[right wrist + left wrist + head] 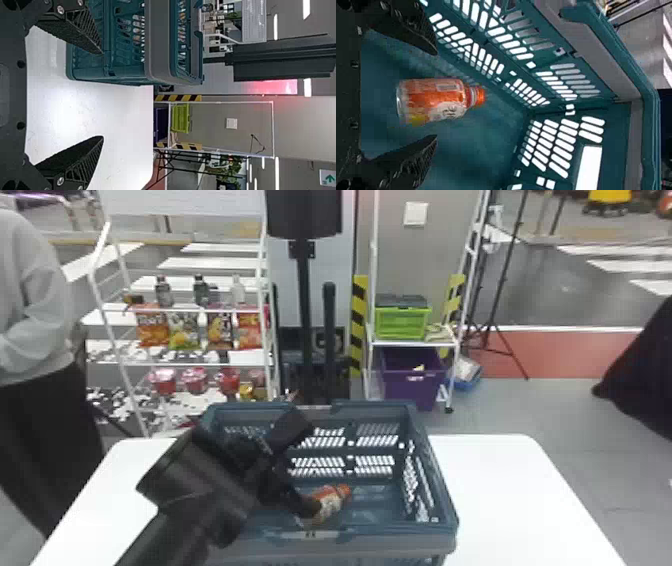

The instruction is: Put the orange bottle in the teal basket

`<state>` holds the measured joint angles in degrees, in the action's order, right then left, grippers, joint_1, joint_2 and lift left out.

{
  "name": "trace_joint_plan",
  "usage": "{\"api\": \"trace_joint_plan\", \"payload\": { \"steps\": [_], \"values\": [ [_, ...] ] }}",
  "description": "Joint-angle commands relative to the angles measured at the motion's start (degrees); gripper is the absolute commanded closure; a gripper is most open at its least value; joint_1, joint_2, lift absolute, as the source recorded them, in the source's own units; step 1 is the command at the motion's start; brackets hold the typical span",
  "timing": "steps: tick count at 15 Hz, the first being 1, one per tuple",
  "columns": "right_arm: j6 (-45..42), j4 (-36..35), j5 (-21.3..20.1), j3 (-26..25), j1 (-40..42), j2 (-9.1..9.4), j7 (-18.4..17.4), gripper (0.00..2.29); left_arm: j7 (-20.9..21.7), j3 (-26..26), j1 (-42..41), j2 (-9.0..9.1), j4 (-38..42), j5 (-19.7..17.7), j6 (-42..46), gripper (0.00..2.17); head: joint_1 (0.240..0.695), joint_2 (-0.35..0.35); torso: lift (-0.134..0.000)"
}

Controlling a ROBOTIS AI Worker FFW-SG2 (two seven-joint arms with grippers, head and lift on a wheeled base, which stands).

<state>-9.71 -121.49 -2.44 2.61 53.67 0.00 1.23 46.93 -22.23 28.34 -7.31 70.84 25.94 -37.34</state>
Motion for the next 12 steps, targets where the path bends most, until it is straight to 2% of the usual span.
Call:
{"api": "trace_joint_plan", "payload": {
  "steps": [1,5,6,8,10,12],
  "values": [
    [0.0,-0.2,-0.4,0.1,0.1,0.05,-0.4,0.13,-0.1,2.8,-2.1,0.19,3.4,0.2,0.3,0.07,0.499,0.0,0.0],
    [0.0,-0.8,-0.5,0.6,0.4,0.05,-0.4,0.13,-0.1,12.3,-9.3,0.28,19.7,-3.8,-1.8,0.07,0.499,0.0,0.0],
    [0.0,-1.0,-0.5,0.7,0.4,0.05,-0.4,0.13,-0.4,14.8,-11.3,0.81,24.3,-4.9,-3.4,0.07,0.499,0.0,0.0],
    [0.0,-1.6,-0.5,0.9,0.6,0.05,-0.4,0.13,-1.2,19.1,-15.3,2.13,32.4,-7.0,-6.9,0.07,0.499,0.0,0.0],
    [0.0,-2.6,-0.4,1.0,0.9,0.05,-0.4,0.13,-2.9,24.2,-21.0,4.76,42.1,-10.4,-10.4,0.06,0.499,0.0,0.0],
    [0.0,-3.7,-0.2,0.9,1.3,-0.79,-0.4,0.13,-5.3,28.6,-28.2,7.4,50.4,-14.3,-12.9,0.07,0.499,0.0,0.0]
  ]
}}
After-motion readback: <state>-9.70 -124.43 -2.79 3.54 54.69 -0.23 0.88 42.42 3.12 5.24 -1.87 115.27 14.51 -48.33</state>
